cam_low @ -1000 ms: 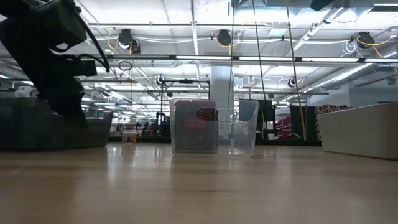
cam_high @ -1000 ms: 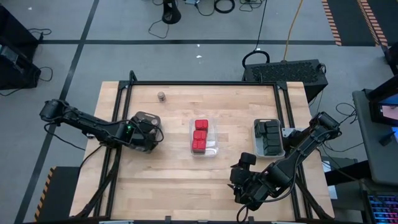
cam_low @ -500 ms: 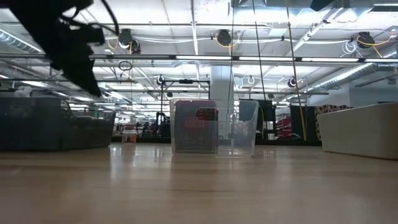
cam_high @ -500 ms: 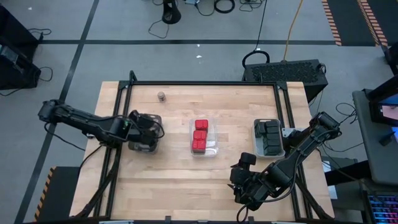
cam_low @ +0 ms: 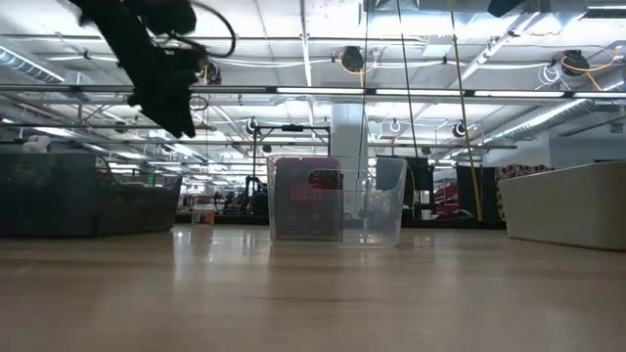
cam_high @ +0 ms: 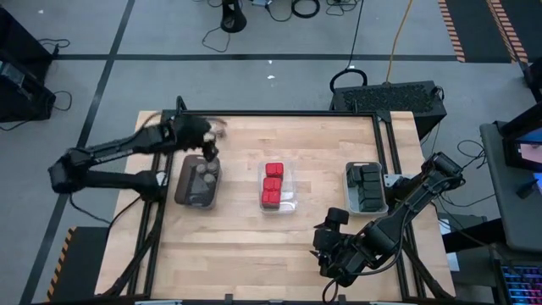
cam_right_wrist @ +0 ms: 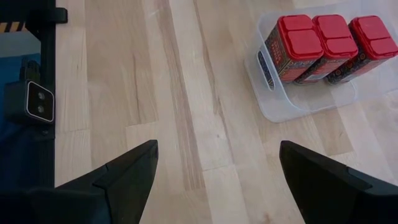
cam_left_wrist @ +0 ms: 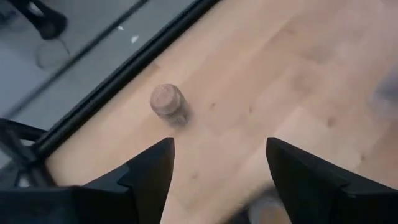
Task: Sort spices by type
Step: Put the brown seasoning bottle into the black bin
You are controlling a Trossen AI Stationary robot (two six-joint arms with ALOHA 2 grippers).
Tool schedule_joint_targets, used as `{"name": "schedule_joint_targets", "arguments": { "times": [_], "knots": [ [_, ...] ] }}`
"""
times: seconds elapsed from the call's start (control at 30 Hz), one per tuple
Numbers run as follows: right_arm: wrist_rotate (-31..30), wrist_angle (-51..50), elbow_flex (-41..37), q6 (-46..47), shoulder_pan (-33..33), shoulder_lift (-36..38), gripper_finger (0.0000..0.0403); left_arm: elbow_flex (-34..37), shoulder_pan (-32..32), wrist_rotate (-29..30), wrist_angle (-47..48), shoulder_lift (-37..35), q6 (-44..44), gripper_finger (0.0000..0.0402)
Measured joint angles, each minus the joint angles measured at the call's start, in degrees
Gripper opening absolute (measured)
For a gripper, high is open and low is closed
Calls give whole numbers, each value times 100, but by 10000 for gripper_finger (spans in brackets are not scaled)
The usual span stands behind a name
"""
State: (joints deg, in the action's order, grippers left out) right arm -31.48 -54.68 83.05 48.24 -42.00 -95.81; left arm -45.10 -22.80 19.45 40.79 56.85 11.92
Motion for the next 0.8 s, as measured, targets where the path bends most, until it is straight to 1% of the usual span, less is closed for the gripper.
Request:
{"name": "schedule_joint_targets", "arguments": {
  "times": [0.07, 0.13, 0.23, 0.3, 0.43, 0.6, 0.8],
  "knots": [
    [0, 2, 0, -52, 0, 0, 318, -54, -712, -594, -254, 147, -292, 260],
    [0, 2, -2, -91, 0, 0, 318, -126, -1318, -995, -341, 353, -461, 260],
    [1, 0, 0, -121, 4, 0, 318, -316, -1965, -1368, -495, 814, -660, 260],
    [0, 0, 0, -139, 4, 0, 318, -445, -2232, -1597, -521, 1193, -732, 260],
    [0, 2, -1, -137, 4, 0, 318, -755, -2461, -2002, -582, 1971, -838, 260],
    [0, 0, -2, -113, 4, 0, 318, -1101, -2558, -2018, -604, 2606, -932, 260],
    [0, -2, 0, -130, 4, 0, 318, -1149, -2556, -2013, -584, 3021, -949, 260]
  ]
}}
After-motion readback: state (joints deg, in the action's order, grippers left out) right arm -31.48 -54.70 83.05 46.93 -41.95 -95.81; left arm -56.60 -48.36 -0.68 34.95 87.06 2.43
